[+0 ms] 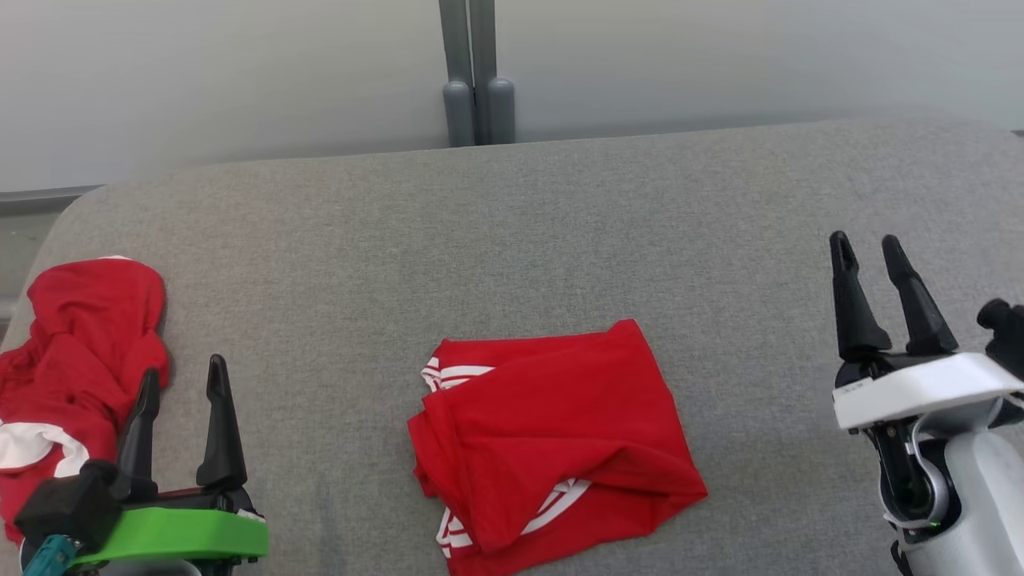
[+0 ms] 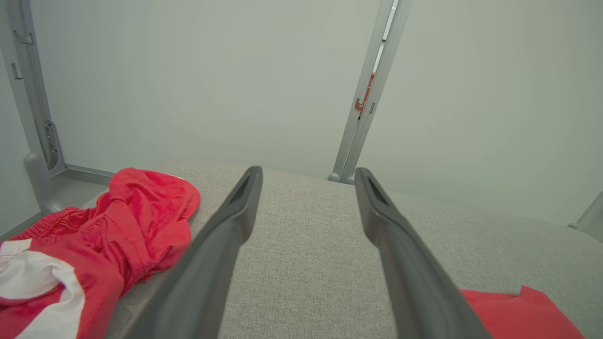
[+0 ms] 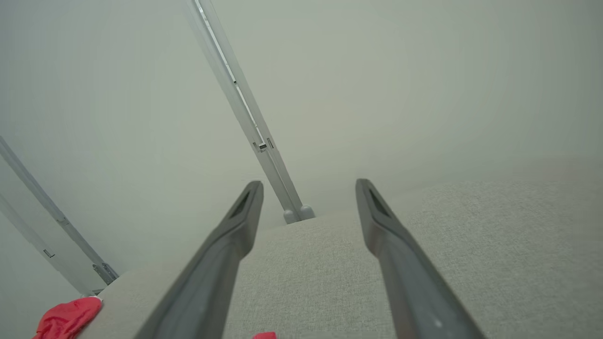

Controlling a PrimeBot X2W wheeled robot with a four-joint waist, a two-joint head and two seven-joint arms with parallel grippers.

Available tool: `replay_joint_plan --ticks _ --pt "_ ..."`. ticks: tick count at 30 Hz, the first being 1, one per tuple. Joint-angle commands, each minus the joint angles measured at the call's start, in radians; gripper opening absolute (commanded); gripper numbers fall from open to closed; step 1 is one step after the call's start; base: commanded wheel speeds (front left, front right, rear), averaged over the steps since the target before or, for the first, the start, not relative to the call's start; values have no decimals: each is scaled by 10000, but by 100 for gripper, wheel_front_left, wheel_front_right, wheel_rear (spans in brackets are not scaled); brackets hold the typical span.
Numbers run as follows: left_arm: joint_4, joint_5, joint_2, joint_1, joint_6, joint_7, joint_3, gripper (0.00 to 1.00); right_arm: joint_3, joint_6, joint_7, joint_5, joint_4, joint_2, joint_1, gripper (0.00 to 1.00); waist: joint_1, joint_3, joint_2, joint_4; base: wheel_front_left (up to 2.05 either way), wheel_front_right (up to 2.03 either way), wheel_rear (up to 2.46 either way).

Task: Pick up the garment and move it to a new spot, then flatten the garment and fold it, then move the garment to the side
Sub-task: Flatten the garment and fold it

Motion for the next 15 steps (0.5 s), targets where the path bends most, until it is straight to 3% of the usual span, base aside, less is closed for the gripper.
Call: replay_joint_plan --ticks 1,6,15 --pt "-44 151 11 -65 -33 -35 84 100 -220 9 93 -156 -226 251 281 100 -1 103 -1 -139 0 0 0" --pt "-145 218 -48 -18 -92 -32 252 100 -707 7 609 -787 -836 808 851 100 -1 186 -1 -224 0 0 0" --pt "-71 320 -123 -118 -190 -34 230 100 -803 9 1382 -1476 -920 1244 989 100 -1 196 -1 32 0 0 0"
